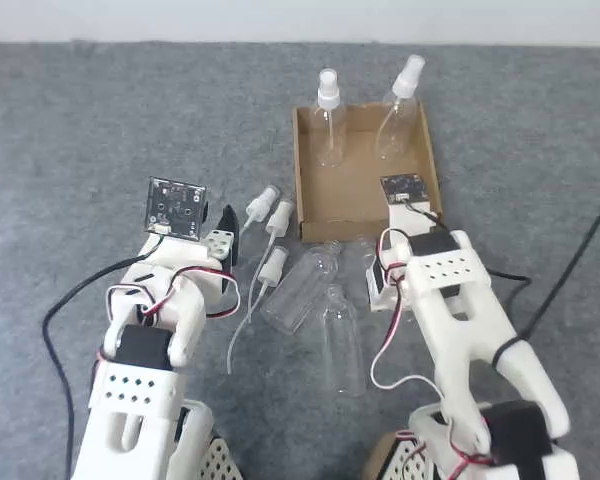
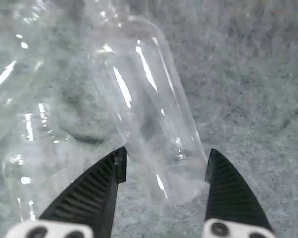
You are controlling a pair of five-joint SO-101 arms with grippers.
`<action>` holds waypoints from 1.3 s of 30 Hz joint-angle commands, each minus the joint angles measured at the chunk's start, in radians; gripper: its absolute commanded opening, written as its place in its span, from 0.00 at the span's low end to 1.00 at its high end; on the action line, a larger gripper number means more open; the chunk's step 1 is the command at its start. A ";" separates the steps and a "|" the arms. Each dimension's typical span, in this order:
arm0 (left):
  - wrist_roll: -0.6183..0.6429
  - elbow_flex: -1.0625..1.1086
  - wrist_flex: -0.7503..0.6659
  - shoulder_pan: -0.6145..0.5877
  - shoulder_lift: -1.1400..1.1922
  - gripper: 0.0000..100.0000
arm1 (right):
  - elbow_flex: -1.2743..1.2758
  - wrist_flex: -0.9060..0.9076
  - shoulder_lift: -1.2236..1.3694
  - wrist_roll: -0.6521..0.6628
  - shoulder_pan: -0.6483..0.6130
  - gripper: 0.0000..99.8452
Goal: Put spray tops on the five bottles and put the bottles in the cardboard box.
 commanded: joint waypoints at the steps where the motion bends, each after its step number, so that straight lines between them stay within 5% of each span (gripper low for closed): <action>1: -0.002 -0.022 -0.020 -0.005 0.003 0.09 | -0.002 -0.015 0.064 -0.003 -0.013 0.19; 7: -0.002 -0.022 -0.020 -0.005 0.003 0.09 | 0.000 0.028 0.074 0.203 -0.005 0.19; 12: 0.000 -0.024 -0.020 -0.005 0.006 0.09 | 0.000 0.074 0.073 0.344 0.047 0.01; 15: 0.002 -0.025 -0.018 -0.005 0.006 0.09 | -0.002 0.133 0.071 0.443 0.090 0.02; 23: 0.002 -0.163 0.127 -0.005 0.087 0.09 | -0.008 0.203 -0.133 0.701 0.449 0.01; 30: -0.141 -0.615 0.410 -0.005 0.574 0.09 | -0.069 0.108 -0.220 0.878 0.828 0.01; 39: -0.203 -1.253 0.566 -0.005 1.293 0.14 | -0.203 -0.050 0.090 0.885 0.911 0.01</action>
